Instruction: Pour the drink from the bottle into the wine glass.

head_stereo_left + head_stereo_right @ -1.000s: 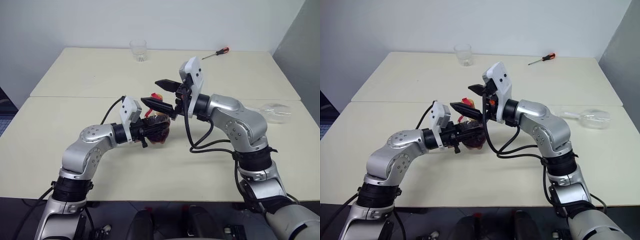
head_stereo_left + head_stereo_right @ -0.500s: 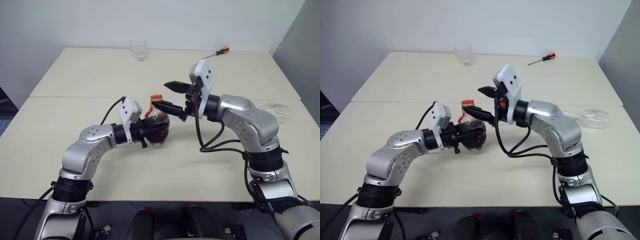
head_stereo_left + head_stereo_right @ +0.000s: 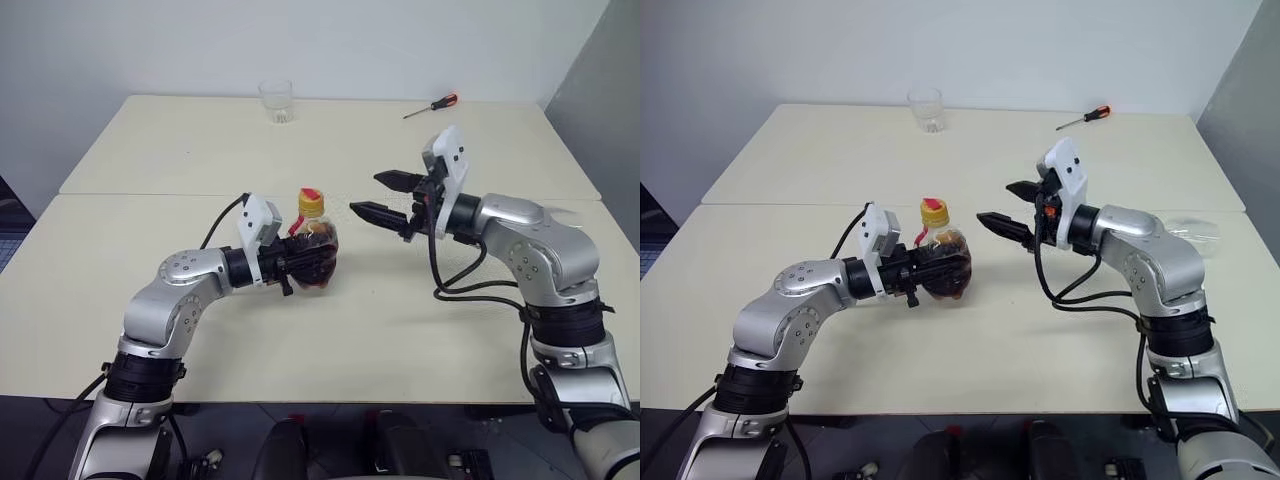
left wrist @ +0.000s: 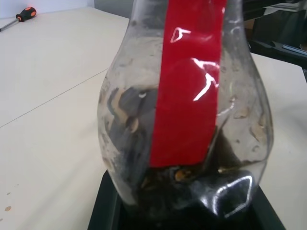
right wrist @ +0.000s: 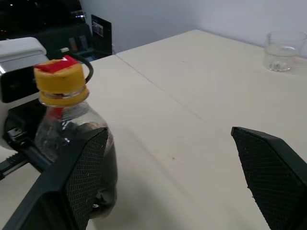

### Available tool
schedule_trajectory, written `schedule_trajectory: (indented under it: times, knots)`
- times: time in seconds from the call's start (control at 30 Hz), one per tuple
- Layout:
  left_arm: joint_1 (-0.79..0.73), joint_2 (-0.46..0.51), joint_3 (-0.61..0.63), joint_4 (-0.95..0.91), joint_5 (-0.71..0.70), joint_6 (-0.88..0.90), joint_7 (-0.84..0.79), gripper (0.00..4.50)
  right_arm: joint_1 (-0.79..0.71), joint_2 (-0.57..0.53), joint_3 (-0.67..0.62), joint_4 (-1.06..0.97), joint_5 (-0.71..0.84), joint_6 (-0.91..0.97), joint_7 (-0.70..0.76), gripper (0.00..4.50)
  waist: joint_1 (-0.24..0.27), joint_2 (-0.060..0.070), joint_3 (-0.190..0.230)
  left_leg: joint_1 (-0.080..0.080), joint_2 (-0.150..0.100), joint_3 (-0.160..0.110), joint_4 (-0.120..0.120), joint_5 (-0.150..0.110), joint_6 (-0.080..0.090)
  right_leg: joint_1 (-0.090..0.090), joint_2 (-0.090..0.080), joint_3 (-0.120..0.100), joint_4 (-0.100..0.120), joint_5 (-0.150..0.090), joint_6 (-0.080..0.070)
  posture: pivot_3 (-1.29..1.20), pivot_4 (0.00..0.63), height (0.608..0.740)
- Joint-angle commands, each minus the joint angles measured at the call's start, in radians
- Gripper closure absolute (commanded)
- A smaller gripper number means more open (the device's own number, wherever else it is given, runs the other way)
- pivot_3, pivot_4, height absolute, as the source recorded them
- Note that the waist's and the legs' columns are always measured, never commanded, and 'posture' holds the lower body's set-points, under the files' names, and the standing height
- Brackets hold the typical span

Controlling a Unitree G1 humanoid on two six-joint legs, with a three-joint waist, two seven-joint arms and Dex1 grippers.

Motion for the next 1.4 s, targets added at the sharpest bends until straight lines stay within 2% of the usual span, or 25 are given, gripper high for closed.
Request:
schedule_trajectory:
  times: [0.03, 0.33, 0.53, 0.87, 1.4]
  knots:
    - [-0.024, 0.000, 0.017, -0.038, -0.013, -0.026, -0.011, 3.47, 0.008, 0.021, -0.018, -0.086, 0.087, 0.024, 0.038, 0.12, 0.000, 0.000, 0.000, 0.000, 0.000, 0.000, 0.000, 0.000, 0.000, 0.000, 0.000, 0.000, 0.000, 0.000, 0.000, 0.00, 0.150, 0.740]
    - [-0.033, -0.004, 0.016, -0.035, -0.012, -0.026, -0.008, 3.47, -0.050, 0.151, 0.029, -0.053, 0.055, -0.011, -0.041, 0.12, 0.000, 0.000, 0.000, 0.000, 0.000, 0.000, 0.001, 0.000, 0.000, 0.000, 0.000, 0.000, 0.000, 0.000, 0.000, 0.00, 0.150, 0.740]
    - [-0.024, 0.000, 0.018, -0.048, -0.014, -0.022, -0.005, 3.48, -0.084, 0.189, 0.035, 0.004, 0.015, -0.058, -0.058, 0.12, 0.000, 0.000, 0.000, 0.000, 0.000, 0.000, 0.000, 0.000, 0.000, 0.000, 0.000, 0.000, 0.000, 0.000, 0.000, 0.00, 0.150, 0.740]
    - [-0.023, -0.003, 0.011, -0.055, -0.017, -0.016, -0.006, 3.48, -0.077, 0.172, 0.038, 0.035, -0.038, -0.095, -0.049, 0.12, 0.000, 0.000, 0.000, 0.000, 0.000, 0.000, 0.000, 0.000, 0.000, 0.000, 0.000, 0.000, 0.000, 0.000, 0.000, 0.00, 0.150, 0.740]
    - [-0.049, -0.011, -0.004, -0.027, -0.012, -0.027, -0.025, 3.49, -0.017, 0.019, -0.015, 0.006, -0.011, -0.076, -0.011, 0.12, 0.000, 0.000, 0.000, 0.000, 0.000, 0.000, 0.001, 0.000, 0.000, 0.000, 0.000, 0.000, 0.000, 0.000, 0.000, 0.00, 0.150, 0.740]
